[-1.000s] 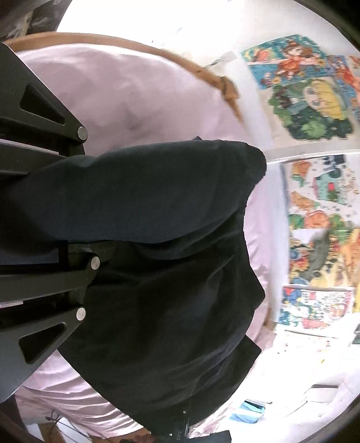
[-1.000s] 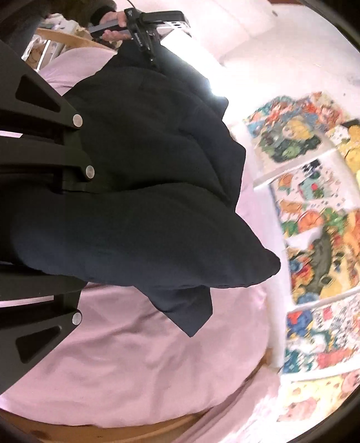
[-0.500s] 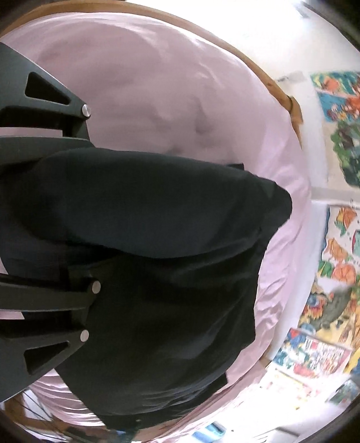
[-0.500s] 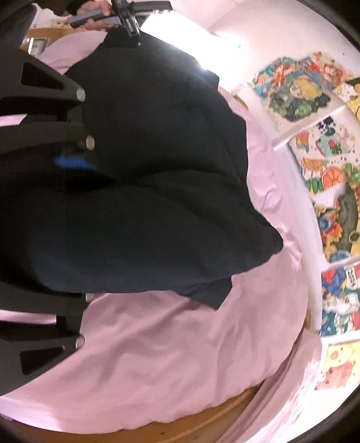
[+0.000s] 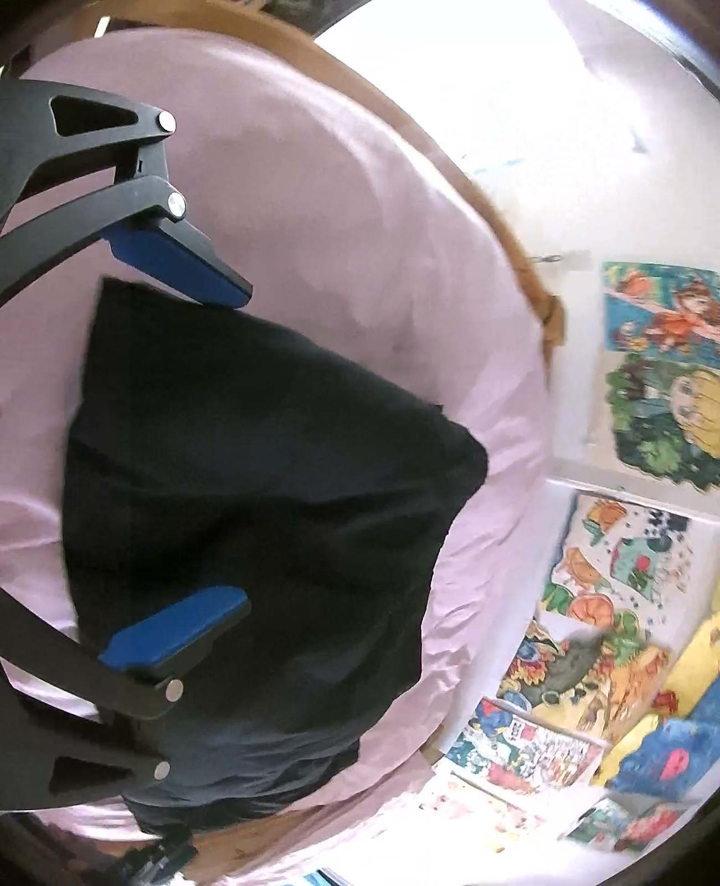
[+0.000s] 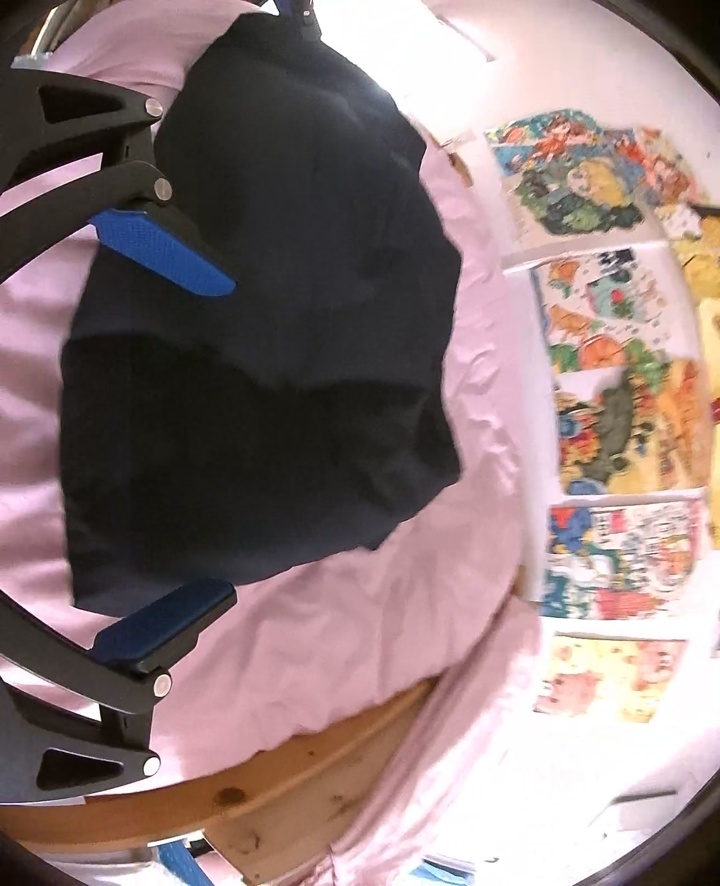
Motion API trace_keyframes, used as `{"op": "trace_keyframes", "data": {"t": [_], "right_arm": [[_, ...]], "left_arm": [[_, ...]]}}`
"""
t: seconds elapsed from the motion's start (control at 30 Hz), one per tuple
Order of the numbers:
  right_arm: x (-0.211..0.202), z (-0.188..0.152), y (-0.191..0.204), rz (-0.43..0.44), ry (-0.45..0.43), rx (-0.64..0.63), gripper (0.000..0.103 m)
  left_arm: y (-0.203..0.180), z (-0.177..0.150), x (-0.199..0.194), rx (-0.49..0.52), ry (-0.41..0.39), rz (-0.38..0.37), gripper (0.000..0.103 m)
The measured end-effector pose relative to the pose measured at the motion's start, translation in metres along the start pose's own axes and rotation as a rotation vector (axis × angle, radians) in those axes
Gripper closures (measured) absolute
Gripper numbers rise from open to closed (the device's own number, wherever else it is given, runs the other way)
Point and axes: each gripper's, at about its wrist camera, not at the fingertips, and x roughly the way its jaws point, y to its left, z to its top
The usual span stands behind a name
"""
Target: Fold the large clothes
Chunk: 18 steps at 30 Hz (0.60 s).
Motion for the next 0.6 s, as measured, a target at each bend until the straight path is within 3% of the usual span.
{"op": "trace_keyframes", "data": {"t": [0.17,0.4,0.6], "right_arm": [[-0.036,-0.011,0.022,0.022,-0.082,0.014,0.000],[-0.087,-0.033,0.047,0.041,-0.171,0.027,0.000],[-0.126,-0.050,0.062,0.039,-0.239,0.019,0.000]], "left_arm": [[-0.014,-0.028,-0.034,0.050,-0.062,0.009,0.002],[-0.040,-0.081,-0.095,0.150,-0.208,-0.029,0.002],[-0.052,-0.107,-0.123,0.189,-0.280,-0.042,0.002]]}}
